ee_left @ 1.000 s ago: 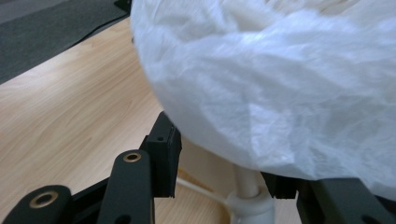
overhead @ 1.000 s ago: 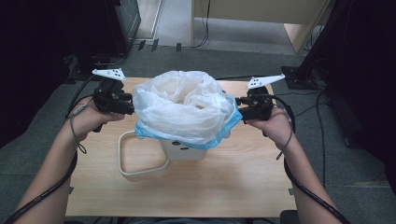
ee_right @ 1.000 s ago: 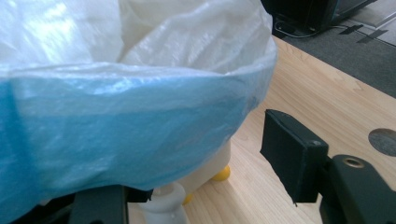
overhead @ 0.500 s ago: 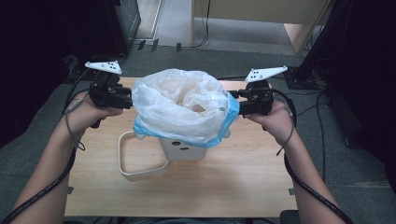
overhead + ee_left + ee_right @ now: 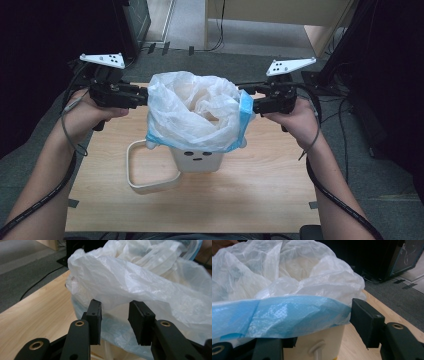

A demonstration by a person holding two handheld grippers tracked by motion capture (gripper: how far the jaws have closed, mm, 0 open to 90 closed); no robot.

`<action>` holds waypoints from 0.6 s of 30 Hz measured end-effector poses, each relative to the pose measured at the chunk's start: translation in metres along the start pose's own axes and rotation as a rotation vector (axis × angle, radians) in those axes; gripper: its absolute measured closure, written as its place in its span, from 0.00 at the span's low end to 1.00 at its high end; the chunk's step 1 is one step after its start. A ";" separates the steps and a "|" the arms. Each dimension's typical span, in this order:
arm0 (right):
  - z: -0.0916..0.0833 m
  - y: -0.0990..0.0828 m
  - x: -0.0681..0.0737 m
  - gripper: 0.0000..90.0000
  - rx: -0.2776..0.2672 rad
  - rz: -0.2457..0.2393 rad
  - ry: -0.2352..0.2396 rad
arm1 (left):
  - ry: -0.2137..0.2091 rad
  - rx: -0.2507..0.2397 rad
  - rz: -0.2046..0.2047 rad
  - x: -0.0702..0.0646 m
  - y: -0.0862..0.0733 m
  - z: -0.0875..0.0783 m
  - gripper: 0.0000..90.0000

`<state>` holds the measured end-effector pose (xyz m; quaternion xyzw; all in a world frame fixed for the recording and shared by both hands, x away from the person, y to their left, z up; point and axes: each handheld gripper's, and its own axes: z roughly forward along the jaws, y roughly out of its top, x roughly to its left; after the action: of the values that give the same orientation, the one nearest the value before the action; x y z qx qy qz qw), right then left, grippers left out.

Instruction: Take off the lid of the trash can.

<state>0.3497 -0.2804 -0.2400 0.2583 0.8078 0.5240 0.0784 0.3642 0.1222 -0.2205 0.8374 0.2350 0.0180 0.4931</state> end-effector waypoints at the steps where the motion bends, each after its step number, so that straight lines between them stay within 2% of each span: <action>1: 0.000 0.003 0.002 0.48 -0.001 -0.007 0.003 | -0.001 0.000 0.005 -0.001 0.003 0.000 0.70; 6: 0.005 0.018 0.013 0.47 -0.020 -0.027 0.041 | -0.004 0.006 0.029 -0.009 0.018 0.006 0.70; 11: 0.023 0.030 0.024 0.46 0.003 -0.061 0.075 | -0.018 0.041 0.057 -0.016 0.029 0.020 0.70; 18: 0.045 0.038 0.034 0.41 0.034 -0.091 0.106 | -0.042 0.082 0.035 -0.016 0.032 0.038 0.74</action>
<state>0.3510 -0.2151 -0.2215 0.1947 0.8303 0.5193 0.0549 0.3719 0.0718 -0.2102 0.8611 0.2105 -0.0004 0.4628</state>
